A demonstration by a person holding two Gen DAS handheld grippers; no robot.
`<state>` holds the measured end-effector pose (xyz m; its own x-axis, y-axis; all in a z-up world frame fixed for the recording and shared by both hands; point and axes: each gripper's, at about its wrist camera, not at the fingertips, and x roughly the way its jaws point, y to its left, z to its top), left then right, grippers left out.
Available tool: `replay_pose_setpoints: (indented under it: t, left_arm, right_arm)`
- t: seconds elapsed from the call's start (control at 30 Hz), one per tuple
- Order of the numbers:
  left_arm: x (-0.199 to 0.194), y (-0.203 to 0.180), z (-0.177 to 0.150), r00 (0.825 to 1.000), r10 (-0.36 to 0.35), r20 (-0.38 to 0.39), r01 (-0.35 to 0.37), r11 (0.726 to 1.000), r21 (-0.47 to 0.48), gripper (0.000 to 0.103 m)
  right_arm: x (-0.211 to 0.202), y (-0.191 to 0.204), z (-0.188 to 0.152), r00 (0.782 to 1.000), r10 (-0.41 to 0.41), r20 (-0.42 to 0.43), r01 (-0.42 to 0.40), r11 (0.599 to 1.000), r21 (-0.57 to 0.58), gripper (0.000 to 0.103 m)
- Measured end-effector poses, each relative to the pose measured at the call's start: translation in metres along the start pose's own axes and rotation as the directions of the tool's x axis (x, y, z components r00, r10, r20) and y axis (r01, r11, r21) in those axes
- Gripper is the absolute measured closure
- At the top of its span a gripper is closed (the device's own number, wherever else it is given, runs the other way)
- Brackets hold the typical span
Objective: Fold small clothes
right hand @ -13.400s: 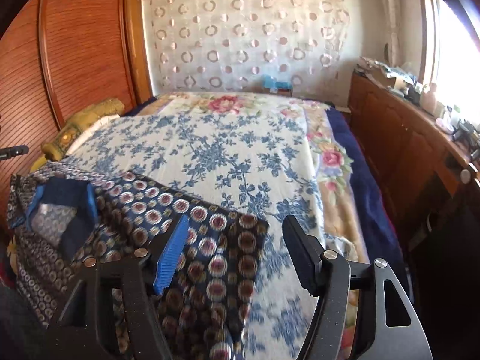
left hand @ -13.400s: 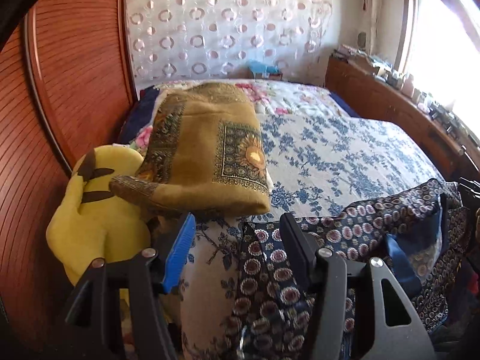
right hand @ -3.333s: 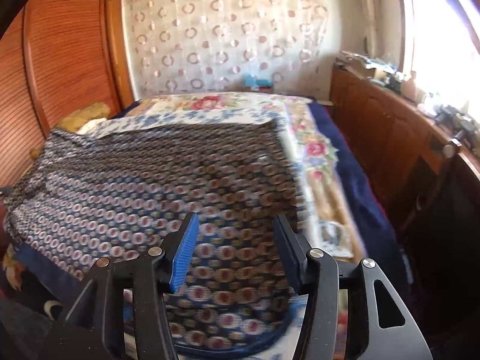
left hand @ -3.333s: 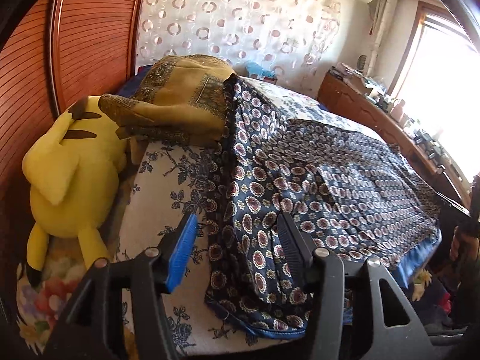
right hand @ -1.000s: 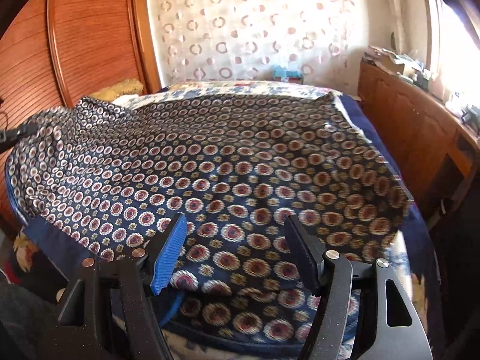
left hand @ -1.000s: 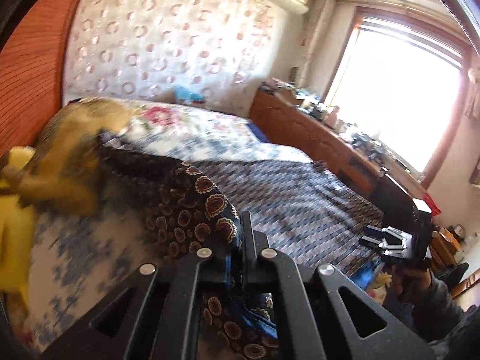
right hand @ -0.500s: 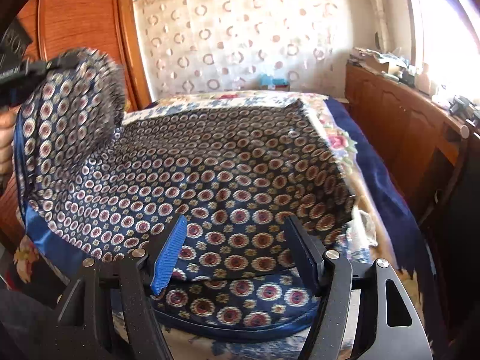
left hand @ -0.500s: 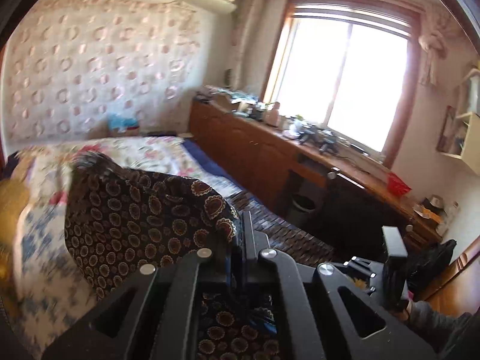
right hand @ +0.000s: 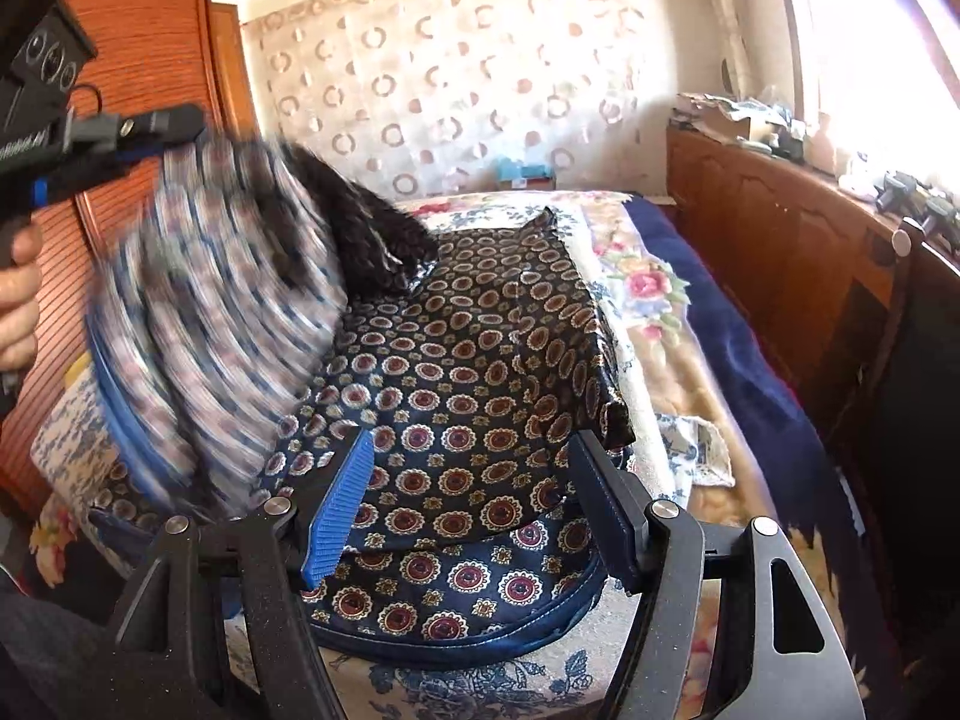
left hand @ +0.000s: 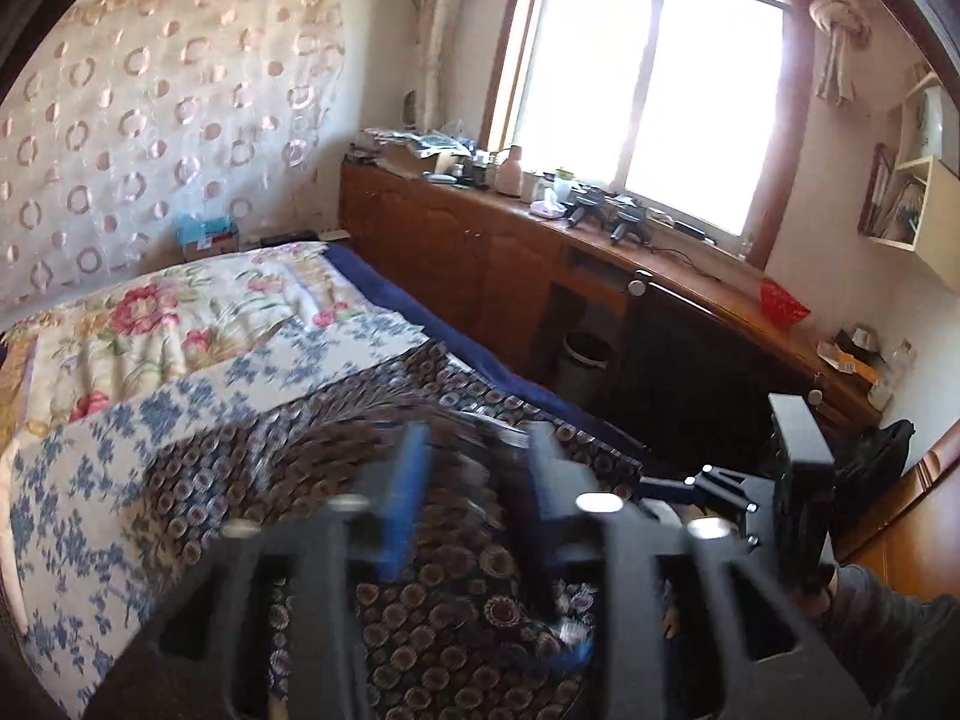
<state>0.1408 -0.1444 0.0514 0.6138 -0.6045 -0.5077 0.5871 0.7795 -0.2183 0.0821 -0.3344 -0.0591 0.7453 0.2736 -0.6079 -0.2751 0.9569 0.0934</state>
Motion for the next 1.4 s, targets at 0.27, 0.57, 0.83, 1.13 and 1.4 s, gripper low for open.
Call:
replay_pose_setpoints:
  t: [0.27, 0.57, 0.83, 1.13, 1.4]
  left_arm:
    - [-0.018, 0.032, -0.038, 0.992, 0.121, -0.027, -0.122, 0.991, -0.062, 0.056]
    - [-0.040, 0.068, -0.080, 0.978, 0.199, -0.056, -0.204, 0.972, -0.118, 0.056]
    - [-0.053, 0.086, -0.100, 0.970, 0.236, -0.051, -0.241, 0.957, -0.159, 0.056]
    - [-0.058, 0.097, -0.114, 0.970, 0.234, -0.059, -0.241, 0.953, -0.186, 0.056]
    - [-0.053, 0.095, -0.121, 0.974, 0.214, -0.069, -0.223, 0.957, -0.187, 0.056]
  right_arm:
    - [0.002, 0.007, 0.013, 1.000, -0.026, 0.010, 0.026, 0.999, -0.017, 0.034]
    - [0.016, 0.018, 0.061, 0.999, -0.040, 0.031, 0.042, 0.994, -0.096, 0.034]
    - [0.081, 0.026, 0.129, 1.000, -0.007, -0.019, 0.005, 0.994, -0.106, 0.034]
    - [0.167, 0.019, 0.154, 0.984, 0.036, -0.173, -0.034, 0.999, 0.013, 0.034]
    - [0.197, 0.014, 0.131, 0.941, 0.130, -0.311, -0.096, 0.988, 0.123, 0.054]
